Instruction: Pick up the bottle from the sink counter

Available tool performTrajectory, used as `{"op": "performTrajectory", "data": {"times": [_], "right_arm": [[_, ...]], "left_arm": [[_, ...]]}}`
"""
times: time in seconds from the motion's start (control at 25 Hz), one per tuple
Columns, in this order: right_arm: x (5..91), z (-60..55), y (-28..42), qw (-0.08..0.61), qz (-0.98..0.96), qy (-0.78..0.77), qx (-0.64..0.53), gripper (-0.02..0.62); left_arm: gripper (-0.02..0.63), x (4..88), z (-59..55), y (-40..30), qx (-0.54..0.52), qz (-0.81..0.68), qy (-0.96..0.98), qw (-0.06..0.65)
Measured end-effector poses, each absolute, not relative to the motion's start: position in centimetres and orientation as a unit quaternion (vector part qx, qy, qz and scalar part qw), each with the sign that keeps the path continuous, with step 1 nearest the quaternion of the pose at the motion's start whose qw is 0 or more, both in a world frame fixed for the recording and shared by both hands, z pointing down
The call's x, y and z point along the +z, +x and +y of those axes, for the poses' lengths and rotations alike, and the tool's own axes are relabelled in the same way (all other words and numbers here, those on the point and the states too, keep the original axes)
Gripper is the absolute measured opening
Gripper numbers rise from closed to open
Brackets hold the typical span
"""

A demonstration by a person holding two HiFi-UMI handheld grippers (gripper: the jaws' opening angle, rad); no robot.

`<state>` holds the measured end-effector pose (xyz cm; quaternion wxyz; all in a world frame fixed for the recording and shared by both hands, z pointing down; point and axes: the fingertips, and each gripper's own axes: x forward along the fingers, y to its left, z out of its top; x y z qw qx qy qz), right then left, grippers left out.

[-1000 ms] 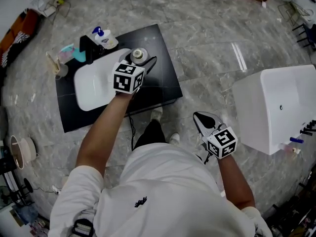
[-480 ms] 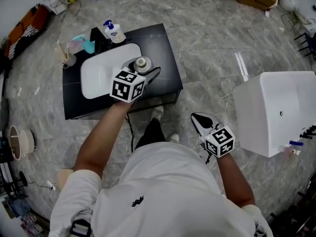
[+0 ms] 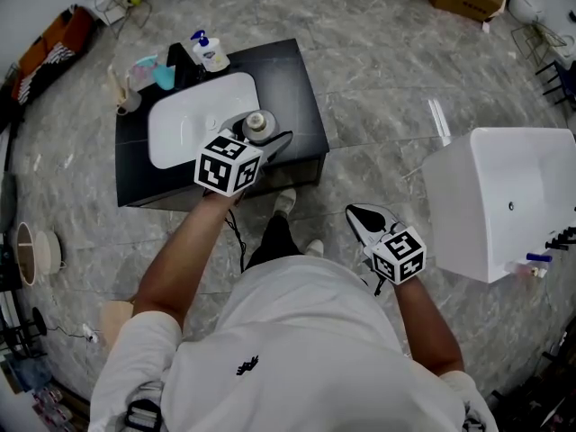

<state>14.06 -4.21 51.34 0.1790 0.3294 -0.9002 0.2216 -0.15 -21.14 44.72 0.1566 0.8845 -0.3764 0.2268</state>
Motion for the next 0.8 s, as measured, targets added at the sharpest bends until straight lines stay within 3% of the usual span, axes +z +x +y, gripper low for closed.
{"op": "performTrajectory", "data": {"times": [0.8], "right_arm": [[50.1, -2.1, 14.6, 0.168, -0.906, 0.329, 0.209, 0.011]], "left_arm": [[0.341, 43.2, -17.1, 1.4, 0.226, -0.361, 0.892, 0.153]]}}
